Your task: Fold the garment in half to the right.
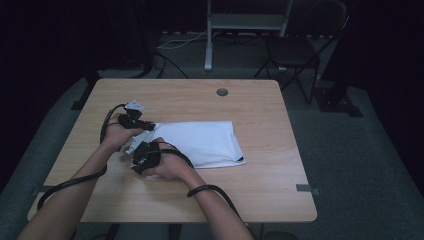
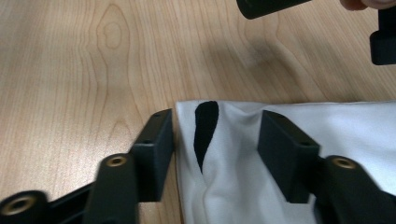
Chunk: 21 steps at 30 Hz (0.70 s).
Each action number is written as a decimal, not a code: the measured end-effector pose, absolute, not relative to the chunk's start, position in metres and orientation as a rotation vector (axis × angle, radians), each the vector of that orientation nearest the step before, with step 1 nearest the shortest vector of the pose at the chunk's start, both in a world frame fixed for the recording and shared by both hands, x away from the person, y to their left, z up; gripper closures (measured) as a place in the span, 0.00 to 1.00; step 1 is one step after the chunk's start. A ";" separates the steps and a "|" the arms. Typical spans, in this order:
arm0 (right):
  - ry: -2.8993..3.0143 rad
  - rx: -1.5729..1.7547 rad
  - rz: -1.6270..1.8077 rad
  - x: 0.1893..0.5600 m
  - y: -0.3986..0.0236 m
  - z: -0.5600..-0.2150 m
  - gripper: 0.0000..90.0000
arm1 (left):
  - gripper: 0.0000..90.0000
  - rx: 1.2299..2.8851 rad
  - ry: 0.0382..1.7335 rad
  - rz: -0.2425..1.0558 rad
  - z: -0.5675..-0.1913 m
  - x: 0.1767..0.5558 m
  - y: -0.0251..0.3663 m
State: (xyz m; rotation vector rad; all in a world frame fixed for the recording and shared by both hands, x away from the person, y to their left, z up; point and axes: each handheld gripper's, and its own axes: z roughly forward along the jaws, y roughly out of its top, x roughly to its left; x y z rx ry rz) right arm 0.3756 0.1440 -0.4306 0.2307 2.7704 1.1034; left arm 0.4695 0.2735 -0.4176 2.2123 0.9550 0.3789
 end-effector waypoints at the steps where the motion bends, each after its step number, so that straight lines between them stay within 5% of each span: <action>1: 2.782 0.236 1.113 0.376 0.144 -0.431 0.59 | 0.94 2.212 0.956 0.378 -0.417 0.469 0.273; 11: 2.767 0.307 1.132 0.380 0.142 -0.432 0.83 | 0.94 2.211 0.955 0.382 -0.416 0.468 0.272; 21: 2.737 0.313 1.114 0.378 0.145 -0.431 0.87 | 0.94 2.204 0.955 0.384 -0.415 0.467 0.273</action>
